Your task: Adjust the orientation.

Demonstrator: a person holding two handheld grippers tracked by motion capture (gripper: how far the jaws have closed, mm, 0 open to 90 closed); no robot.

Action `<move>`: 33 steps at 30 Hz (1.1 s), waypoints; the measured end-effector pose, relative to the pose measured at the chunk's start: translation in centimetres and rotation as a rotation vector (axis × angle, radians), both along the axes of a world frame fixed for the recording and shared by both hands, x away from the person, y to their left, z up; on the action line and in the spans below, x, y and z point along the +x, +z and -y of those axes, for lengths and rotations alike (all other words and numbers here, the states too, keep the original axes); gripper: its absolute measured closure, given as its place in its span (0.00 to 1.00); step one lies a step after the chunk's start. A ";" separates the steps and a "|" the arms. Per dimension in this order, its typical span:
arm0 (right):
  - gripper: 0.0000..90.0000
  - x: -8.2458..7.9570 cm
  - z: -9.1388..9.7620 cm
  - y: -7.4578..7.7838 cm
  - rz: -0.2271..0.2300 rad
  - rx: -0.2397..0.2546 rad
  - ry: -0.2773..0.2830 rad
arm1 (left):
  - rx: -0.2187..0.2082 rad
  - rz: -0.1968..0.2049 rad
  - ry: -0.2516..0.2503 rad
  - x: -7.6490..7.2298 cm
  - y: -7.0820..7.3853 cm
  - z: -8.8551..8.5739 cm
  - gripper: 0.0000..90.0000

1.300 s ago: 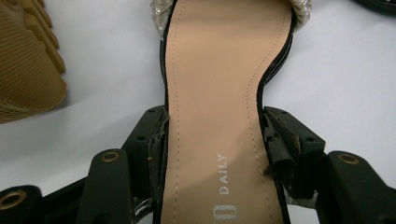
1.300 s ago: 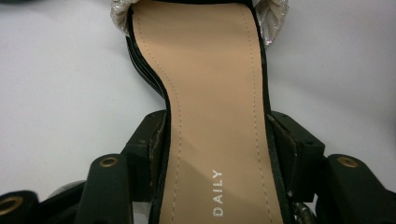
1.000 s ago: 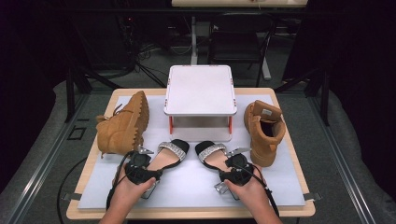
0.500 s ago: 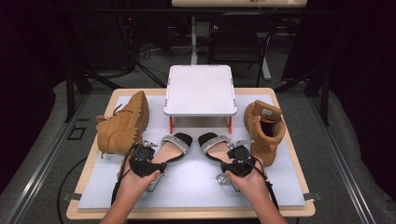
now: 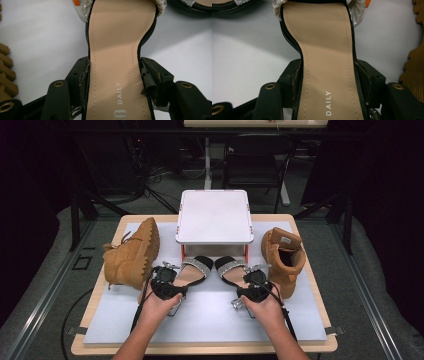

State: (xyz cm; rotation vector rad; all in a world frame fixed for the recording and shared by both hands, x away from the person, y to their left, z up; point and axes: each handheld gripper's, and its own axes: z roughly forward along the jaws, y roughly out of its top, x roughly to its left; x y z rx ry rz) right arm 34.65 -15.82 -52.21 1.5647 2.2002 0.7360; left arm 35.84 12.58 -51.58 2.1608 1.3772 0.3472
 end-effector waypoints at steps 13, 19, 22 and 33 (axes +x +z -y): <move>0.46 1.0 -0.4 -0.5 0.010 -0.001 -0.026 | 0.006 0.019 0.025 0.7 -0.6 0.9 0.47; 0.46 1.1 -0.5 -0.6 0.019 -0.005 -0.029 | 0.008 0.027 0.036 0.7 -0.9 1.1 0.47; 0.46 1.1 -0.4 -0.7 0.022 -0.006 -0.025 | -0.002 0.032 0.036 0.6 -1.0 1.0 0.47; 0.45 1.0 -0.4 -0.9 0.027 0.009 -0.022 | -0.034 0.050 0.040 0.5 -1.2 0.7 0.46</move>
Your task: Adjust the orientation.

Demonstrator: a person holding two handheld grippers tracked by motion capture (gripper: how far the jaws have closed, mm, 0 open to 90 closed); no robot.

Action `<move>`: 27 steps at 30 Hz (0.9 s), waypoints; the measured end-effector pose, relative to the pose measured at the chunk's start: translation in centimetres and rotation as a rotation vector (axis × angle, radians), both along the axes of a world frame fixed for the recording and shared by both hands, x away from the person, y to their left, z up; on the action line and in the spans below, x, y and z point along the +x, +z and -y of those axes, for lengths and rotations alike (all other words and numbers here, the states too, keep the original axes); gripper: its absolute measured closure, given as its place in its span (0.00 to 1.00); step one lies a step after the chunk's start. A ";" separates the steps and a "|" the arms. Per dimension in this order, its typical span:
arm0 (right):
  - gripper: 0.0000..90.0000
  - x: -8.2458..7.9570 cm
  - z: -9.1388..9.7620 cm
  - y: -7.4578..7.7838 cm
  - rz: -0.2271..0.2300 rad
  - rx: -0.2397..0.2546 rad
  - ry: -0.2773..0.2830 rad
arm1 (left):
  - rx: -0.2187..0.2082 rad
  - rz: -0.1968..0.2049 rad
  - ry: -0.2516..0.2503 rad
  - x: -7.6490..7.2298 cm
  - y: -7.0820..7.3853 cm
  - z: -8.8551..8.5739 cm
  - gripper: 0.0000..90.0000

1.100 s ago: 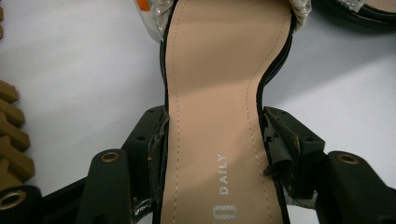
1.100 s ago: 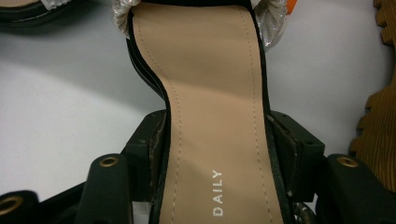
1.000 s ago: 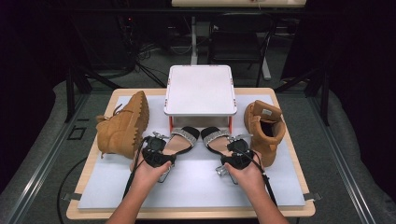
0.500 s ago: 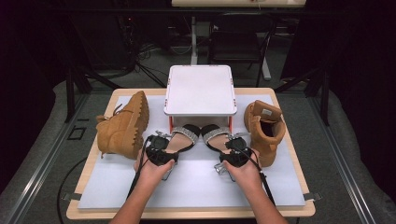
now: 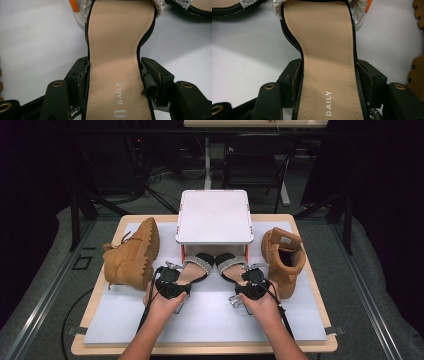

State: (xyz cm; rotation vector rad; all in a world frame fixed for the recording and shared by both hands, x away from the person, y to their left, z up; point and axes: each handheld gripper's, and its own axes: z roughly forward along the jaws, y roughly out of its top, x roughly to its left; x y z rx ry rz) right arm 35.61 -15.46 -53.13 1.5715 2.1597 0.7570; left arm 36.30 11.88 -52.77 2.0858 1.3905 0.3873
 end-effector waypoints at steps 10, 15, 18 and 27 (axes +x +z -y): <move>0.43 0.1 0.2 0.2 -0.017 0.039 -0.014 | -0.022 -0.003 0.002 0.1 0.3 -0.3 0.44; 0.44 0.1 0.3 0.3 -0.022 0.045 -0.007 | -0.024 0.004 0.000 0.2 0.7 -0.5 0.42; 0.44 0.0 0.3 0.4 -0.018 0.048 -0.013 | -0.027 0.008 -0.001 0.1 0.8 -0.6 0.41; 0.44 -0.1 0.4 2.1 0.022 0.045 -0.006 | -0.030 0.038 -0.011 0.0 1.5 -1.0 0.41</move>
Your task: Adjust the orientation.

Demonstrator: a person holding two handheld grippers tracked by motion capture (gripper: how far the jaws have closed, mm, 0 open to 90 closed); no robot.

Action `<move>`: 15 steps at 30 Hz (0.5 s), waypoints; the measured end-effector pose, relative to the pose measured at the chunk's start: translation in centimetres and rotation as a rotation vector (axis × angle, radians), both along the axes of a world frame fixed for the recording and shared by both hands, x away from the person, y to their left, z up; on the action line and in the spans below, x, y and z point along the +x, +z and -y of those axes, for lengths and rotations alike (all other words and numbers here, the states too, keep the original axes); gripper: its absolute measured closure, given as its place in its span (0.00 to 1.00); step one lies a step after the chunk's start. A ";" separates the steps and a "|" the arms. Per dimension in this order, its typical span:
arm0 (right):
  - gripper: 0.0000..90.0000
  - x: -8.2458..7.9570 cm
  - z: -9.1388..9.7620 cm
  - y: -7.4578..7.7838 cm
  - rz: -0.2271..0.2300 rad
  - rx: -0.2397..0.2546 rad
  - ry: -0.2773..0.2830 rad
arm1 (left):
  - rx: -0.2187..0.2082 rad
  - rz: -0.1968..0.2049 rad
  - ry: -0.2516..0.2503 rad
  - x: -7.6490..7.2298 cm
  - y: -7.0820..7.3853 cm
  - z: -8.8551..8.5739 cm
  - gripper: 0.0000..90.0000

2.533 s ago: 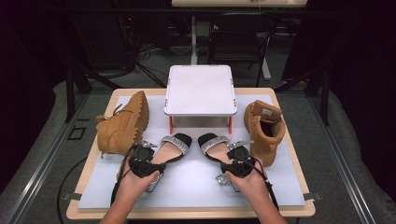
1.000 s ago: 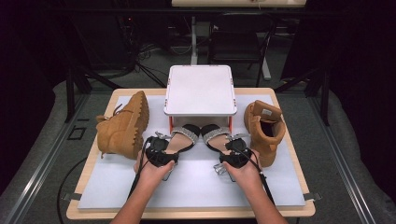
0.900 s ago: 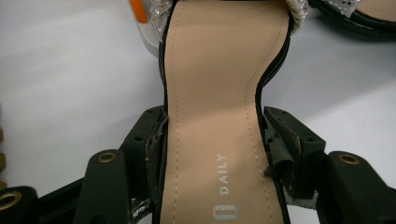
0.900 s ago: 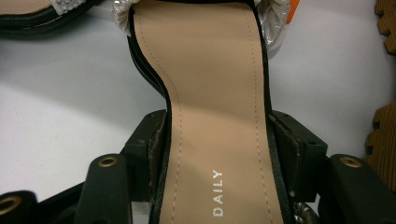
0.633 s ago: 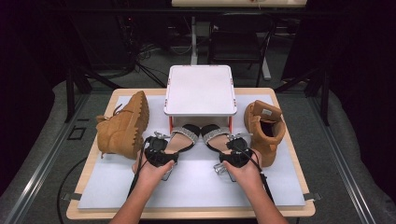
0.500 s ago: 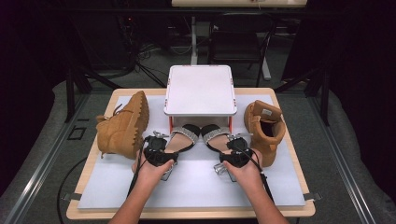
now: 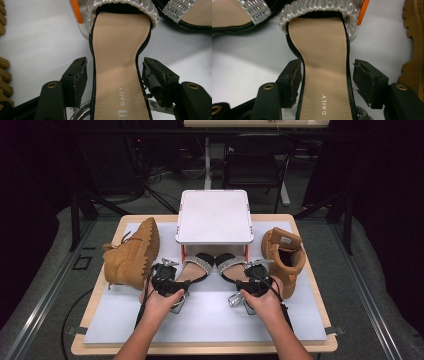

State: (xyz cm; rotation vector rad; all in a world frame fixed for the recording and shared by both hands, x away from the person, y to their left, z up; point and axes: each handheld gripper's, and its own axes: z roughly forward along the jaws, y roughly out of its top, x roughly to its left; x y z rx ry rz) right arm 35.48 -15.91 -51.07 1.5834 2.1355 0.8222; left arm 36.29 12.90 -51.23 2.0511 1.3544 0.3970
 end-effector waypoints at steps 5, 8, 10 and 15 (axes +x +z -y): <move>0.44 -0.6 0.1 1.1 0.034 -0.009 0.014 | 0.009 0.035 0.001 -0.6 0.9 -0.3 0.41; 0.45 -1.1 0.3 1.9 0.055 -0.007 0.023 | 0.015 0.079 -0.016 -1.1 1.6 -0.6 0.42; 0.45 -1.5 0.4 2.3 0.074 -0.008 0.036 | 0.016 0.113 -0.021 -1.4 1.8 -0.7 0.43; 0.45 -1.8 0.6 2.8 0.088 -0.005 0.044 | 0.016 0.077 -0.021 -0.8 1.4 -0.9 0.43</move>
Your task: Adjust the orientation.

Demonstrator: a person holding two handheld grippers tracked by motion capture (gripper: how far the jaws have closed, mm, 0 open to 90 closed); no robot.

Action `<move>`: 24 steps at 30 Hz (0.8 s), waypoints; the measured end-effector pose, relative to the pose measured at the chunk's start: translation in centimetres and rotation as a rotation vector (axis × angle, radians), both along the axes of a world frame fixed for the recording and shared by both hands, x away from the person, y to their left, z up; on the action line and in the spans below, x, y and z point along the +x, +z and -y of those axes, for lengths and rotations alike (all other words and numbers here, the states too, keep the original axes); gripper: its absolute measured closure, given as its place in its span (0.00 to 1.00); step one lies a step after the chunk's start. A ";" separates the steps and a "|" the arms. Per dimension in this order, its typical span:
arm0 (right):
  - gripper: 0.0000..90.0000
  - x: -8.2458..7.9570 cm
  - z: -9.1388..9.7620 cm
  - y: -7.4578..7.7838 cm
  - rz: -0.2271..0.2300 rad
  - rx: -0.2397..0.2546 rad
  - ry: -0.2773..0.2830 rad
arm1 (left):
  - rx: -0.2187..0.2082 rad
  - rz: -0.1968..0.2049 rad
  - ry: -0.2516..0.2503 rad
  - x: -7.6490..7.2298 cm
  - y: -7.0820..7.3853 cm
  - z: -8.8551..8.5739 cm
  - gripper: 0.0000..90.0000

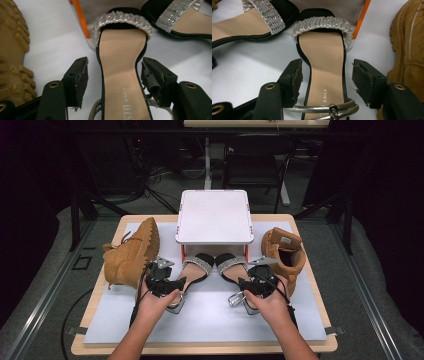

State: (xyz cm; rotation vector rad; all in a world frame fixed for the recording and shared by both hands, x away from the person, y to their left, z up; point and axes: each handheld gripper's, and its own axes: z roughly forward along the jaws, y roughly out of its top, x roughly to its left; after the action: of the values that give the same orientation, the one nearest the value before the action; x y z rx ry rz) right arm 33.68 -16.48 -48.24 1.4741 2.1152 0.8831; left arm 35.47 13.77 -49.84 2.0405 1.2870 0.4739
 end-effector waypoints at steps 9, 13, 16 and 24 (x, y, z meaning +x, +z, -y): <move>0.45 0.2 0.2 -0.1 -0.007 -0.007 0.007 | -0.044 0.014 -0.010 0.9 0.8 -0.1 0.43; 0.46 -0.2 0.3 0.1 0.003 -0.005 0.010 | -0.069 0.033 -0.012 0.5 2.1 -0.5 0.43; 0.46 -0.6 0.5 0.4 0.014 -0.008 0.017 | -0.069 0.053 -0.028 -0.4 3.0 -0.7 0.43; 0.48 -2.2 1.1 0.9 0.051 -0.013 0.059 | -0.076 0.085 -0.068 -2.5 3.6 -2.1 0.45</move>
State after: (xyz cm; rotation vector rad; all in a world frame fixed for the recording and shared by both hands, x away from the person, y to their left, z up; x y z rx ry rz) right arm 31.45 -17.60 -47.30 1.3748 2.1330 0.9170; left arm 32.95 15.87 -46.20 1.9732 1.1639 0.4678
